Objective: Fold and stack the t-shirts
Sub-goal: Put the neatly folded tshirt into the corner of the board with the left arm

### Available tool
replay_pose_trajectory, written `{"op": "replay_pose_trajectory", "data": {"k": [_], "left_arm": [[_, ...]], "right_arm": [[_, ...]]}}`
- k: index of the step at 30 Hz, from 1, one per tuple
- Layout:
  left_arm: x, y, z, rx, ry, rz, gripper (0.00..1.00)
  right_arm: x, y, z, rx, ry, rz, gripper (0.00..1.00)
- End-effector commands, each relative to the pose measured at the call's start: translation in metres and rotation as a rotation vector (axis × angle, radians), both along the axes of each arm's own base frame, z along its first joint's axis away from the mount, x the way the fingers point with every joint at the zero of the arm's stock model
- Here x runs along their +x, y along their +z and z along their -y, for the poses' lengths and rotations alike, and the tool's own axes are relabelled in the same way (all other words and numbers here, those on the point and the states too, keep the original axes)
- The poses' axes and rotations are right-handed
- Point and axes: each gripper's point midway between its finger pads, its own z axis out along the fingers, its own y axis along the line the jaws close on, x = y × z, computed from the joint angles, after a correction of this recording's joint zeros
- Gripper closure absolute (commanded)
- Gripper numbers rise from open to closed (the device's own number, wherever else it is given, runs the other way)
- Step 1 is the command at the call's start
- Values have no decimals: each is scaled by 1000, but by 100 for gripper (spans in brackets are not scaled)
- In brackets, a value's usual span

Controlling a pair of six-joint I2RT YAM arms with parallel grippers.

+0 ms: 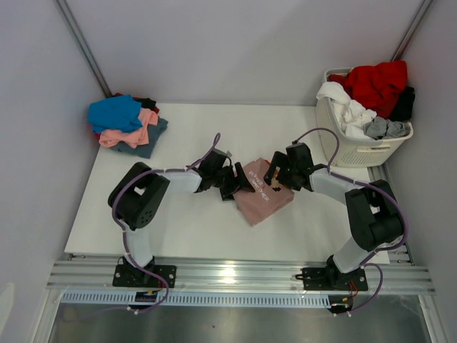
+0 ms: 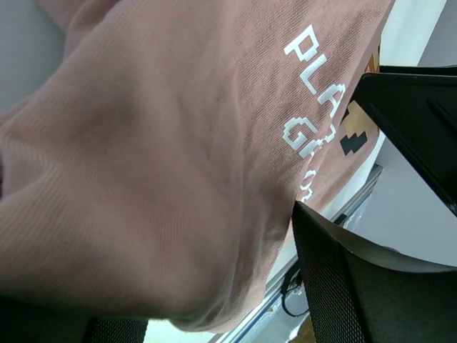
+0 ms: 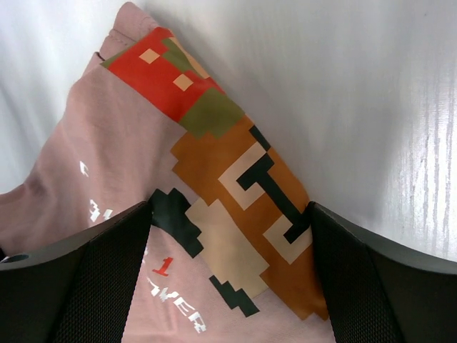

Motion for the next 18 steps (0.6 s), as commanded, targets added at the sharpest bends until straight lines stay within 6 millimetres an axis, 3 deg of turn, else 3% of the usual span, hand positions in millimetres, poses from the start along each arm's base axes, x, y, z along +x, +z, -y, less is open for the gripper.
{"op": "replay_pose_trajectory", "data": {"k": [1, 11, 14, 15, 18], "left_arm": [[-59, -84, -45, 301, -20, -229, 25], [-59, -88, -34, 270, -24, -243, 29], [-60, -91, -28, 257, -39, -250, 38], [-59, -92, -26, 251, -40, -250, 46], [-59, -93, -24, 231, -38, -241, 52]], "right_arm": [[6, 11, -13, 64, 10, 30, 8], [4, 19, -31, 141, 31, 26, 8], [3, 19, -34, 139, 32, 22, 8], [2, 19, -36, 138, 39, 22, 8], [1, 18, -37, 135, 42, 20, 8]]}}
